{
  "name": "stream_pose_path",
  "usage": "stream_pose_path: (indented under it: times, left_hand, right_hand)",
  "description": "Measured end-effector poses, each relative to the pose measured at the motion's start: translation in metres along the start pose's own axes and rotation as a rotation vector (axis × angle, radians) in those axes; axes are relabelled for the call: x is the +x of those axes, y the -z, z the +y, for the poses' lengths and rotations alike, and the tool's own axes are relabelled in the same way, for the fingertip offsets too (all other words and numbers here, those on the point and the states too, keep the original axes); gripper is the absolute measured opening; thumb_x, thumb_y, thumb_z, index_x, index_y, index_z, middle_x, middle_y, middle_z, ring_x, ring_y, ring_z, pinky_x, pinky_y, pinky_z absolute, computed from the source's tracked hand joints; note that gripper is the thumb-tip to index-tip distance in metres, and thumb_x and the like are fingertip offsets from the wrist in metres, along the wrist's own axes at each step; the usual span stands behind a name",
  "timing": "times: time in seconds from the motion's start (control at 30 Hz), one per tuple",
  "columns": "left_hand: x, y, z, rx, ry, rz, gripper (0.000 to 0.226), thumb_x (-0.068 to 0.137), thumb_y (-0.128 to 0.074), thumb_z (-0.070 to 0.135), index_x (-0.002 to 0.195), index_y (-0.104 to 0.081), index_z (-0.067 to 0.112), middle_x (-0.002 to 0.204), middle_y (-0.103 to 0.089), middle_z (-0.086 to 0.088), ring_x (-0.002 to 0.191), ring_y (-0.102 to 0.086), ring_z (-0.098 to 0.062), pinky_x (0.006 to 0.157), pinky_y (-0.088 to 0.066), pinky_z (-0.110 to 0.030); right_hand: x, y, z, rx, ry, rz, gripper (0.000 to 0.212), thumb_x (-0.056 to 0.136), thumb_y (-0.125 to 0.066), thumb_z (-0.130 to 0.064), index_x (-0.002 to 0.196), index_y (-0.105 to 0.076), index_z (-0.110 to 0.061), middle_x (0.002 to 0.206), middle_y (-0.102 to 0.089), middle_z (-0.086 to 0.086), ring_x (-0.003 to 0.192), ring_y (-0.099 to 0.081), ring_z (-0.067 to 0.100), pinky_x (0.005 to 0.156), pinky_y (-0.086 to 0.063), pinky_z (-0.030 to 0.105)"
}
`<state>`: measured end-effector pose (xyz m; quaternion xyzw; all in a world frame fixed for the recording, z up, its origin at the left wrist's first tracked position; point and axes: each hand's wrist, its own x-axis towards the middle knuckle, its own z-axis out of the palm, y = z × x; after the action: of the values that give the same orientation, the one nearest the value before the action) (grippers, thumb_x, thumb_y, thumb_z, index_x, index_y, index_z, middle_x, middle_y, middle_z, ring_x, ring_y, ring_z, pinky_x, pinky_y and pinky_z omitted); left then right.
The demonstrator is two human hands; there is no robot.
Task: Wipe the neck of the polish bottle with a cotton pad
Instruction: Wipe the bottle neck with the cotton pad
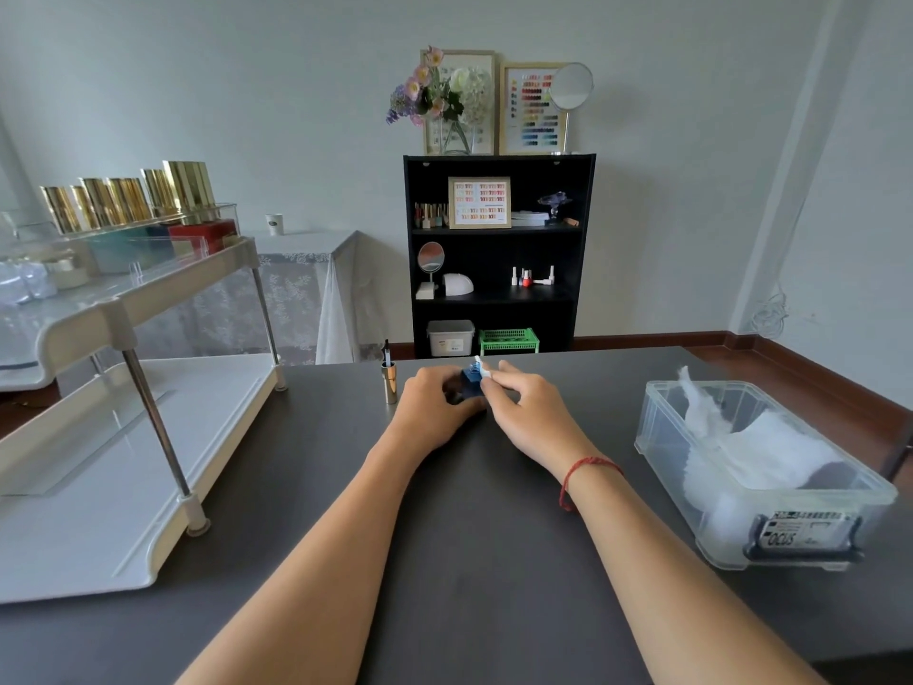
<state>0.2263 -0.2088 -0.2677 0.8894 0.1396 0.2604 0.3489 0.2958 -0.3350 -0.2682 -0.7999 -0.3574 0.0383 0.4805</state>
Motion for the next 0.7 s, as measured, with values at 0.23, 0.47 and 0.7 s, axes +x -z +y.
stream_pose_path:
  times: [0.23, 0.47, 0.7]
  left_hand:
    - [0.0008, -0.0027, 0.0062, 0.004, 0.017, 0.006, 0.019, 0.084, -0.069, 0.022, 0.102, -0.071, 0.018, 0.096, -0.074, 0.0, 0.094, -0.067, -0.014, 0.082, -0.051, -0.027]
    - [0.0046, -0.0026, 0.0054, 0.001, 0.031, -0.011, 0.02, 0.085, -0.069, 0.021, 0.105, -0.071, 0.016, 0.1, -0.074, -0.004, 0.096, -0.067, -0.018, 0.087, -0.054, -0.033]
    - [0.0046, -0.0024, 0.0058, -0.01, -0.067, 0.061, 0.016, 0.084, -0.067, 0.015, 0.099, -0.072, 0.011, 0.094, -0.074, -0.001, 0.094, -0.068, -0.012, 0.091, -0.055, -0.038]
  right_hand:
    - [0.0033, -0.0012, -0.0049, -0.1, 0.037, 0.05, 0.039, 0.097, -0.044, -0.032, 0.134, -0.052, -0.021, 0.154, -0.031, 0.006, 0.137, -0.037, 0.026, 0.112, -0.034, 0.04]
    - [0.0039, -0.0018, -0.003, -0.143, 0.078, 0.061, 0.038, 0.097, -0.044, -0.03, 0.133, -0.053, -0.02, 0.154, -0.03, 0.006, 0.137, -0.038, 0.025, 0.109, -0.039, 0.041]
    - [0.0073, -0.0042, -0.005, -0.124, 0.066, 0.079, 0.038, 0.098, -0.043, -0.032, 0.134, -0.052, -0.022, 0.155, -0.028, 0.008, 0.139, -0.034, 0.027, 0.111, -0.035, 0.043]
